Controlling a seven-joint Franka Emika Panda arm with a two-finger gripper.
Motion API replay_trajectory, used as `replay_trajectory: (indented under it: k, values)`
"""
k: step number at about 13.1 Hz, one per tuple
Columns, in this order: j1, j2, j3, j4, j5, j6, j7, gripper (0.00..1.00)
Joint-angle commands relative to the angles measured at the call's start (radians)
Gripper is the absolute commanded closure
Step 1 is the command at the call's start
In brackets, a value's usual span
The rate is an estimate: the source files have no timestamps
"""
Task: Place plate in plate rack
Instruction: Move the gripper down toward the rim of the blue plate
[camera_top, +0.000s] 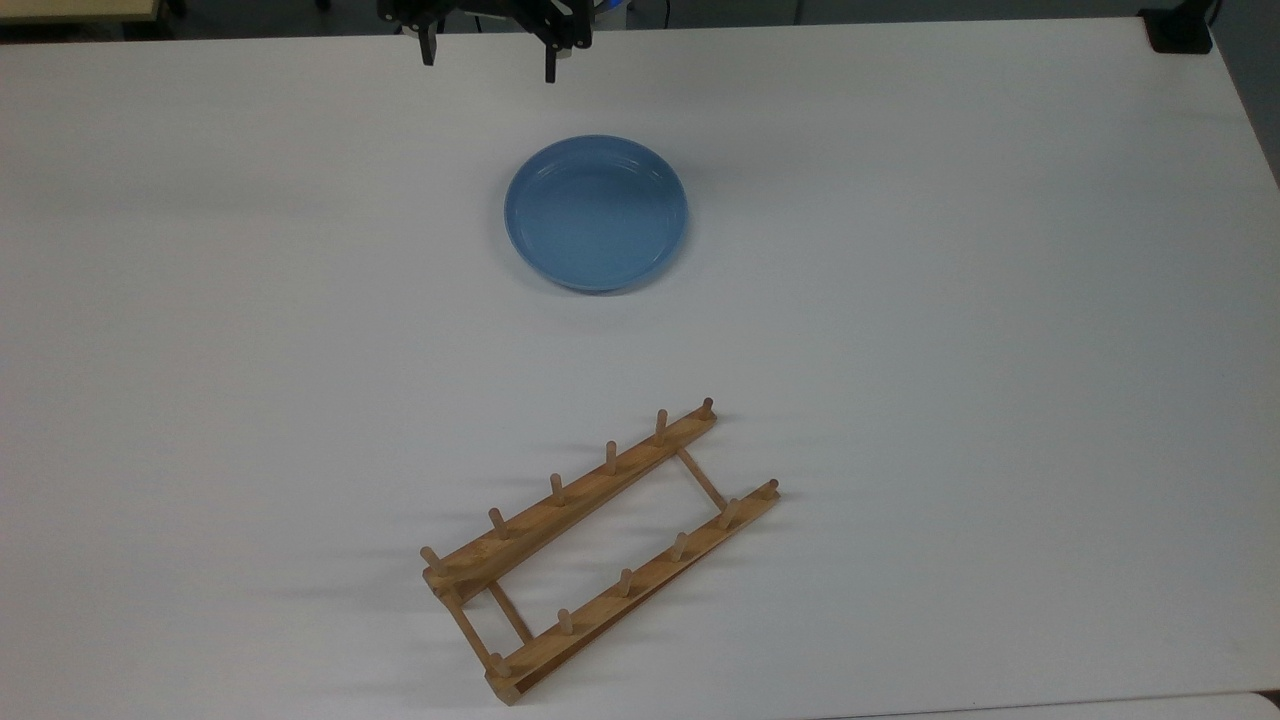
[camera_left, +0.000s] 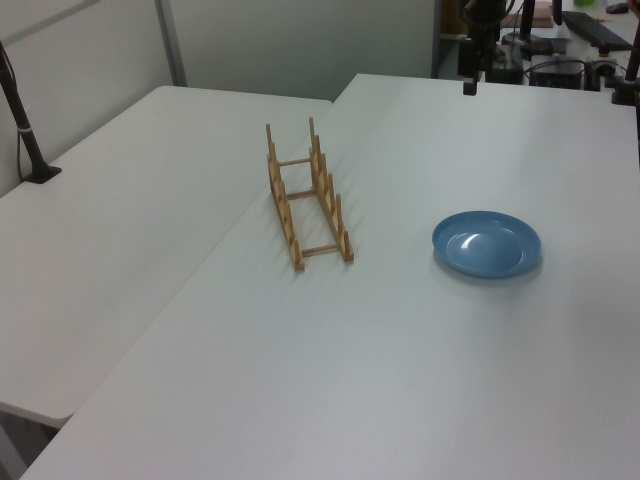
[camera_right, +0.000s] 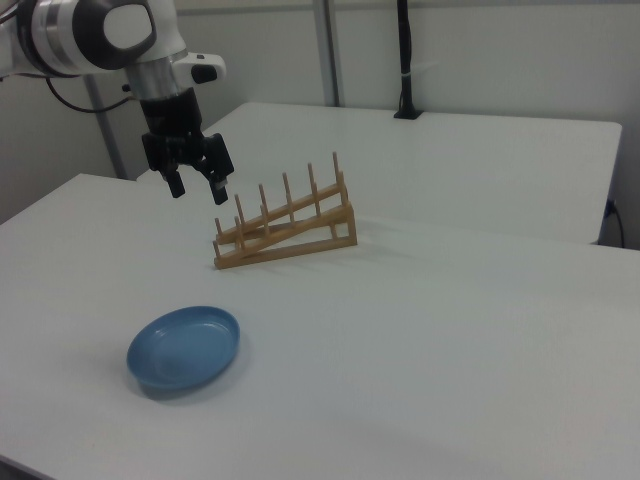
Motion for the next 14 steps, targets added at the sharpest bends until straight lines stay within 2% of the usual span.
replay_trajectory:
  k: [1,7,9,11,14]
  values:
    - [0.001,-0.023,-0.007,-0.011,0.021,-0.027,-0.04,0.0]
    - [-0.008,-0.02,-0.003,-0.015,0.021,-0.035,-0.057,0.0]
    - [-0.004,0.009,-0.002,-0.017,0.021,-0.024,-0.184,0.0]
    - [-0.005,0.04,0.0,-0.02,0.021,-0.004,-0.371,0.0]
    - [-0.002,0.095,0.0,-0.07,0.006,0.049,-0.603,0.0]
